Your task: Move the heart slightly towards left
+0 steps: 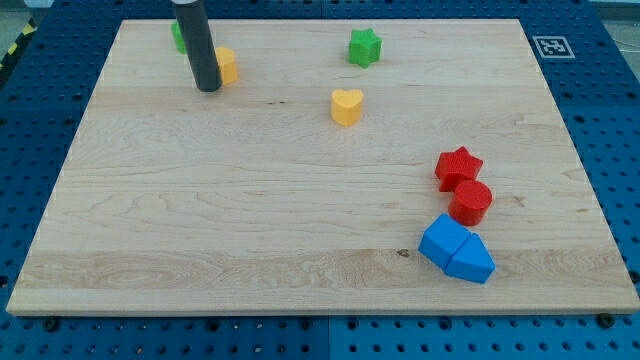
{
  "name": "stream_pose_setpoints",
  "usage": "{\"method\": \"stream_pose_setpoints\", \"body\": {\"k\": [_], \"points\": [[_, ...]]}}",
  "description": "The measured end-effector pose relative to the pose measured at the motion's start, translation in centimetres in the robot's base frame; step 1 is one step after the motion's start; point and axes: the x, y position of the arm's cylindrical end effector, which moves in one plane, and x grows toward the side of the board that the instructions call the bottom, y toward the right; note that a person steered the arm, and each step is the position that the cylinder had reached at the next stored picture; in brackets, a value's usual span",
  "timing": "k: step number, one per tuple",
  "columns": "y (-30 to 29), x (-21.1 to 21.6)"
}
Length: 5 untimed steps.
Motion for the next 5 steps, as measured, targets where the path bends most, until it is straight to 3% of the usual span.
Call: {"method": "stream_pose_setpoints", "body": {"k": [1,2,4,5], "points": [[1.4,5.2],[6.5,9.2],[22.7,9.1],[24.4,6.7]]}}
